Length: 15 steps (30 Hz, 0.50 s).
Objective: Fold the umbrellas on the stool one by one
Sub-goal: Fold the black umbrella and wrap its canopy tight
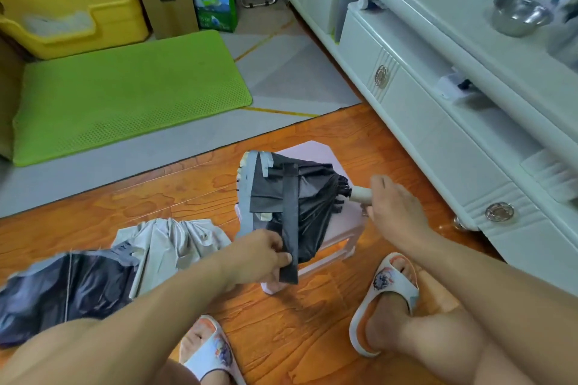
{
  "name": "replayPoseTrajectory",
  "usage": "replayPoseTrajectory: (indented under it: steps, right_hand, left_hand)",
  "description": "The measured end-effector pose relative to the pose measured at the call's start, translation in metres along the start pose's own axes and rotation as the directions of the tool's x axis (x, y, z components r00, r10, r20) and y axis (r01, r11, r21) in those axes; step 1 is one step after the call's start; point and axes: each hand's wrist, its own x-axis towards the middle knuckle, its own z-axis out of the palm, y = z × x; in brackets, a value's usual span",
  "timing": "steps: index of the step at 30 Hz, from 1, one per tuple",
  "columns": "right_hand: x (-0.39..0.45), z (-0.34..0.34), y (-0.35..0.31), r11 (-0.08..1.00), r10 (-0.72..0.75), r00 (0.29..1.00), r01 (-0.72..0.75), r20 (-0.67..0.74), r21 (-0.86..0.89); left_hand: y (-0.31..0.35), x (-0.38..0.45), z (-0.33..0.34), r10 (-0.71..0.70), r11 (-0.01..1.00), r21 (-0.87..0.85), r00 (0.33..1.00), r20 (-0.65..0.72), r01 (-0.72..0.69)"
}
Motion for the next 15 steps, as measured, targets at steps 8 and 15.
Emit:
replayPoseTrajectory:
  steps: [8, 15]
  right_hand:
    - [0.033, -0.074, -0.055, 0.956, -0.247, 0.942, 0.198, 0.226, 0.217]
    - [0.027, -0.064, -0.108, 0.759, -0.408, 0.899, 0.237, 0.16, 0.606]
  left_hand:
    - [0.011, -0.017, -0.006, 0.191, 0.951, -0.257, 0.98, 0.053, -0.172]
    - [0.021, -0.042, -0.046, 0.338, 0.859, -0.415, 0.941, 0.018, -0.3]
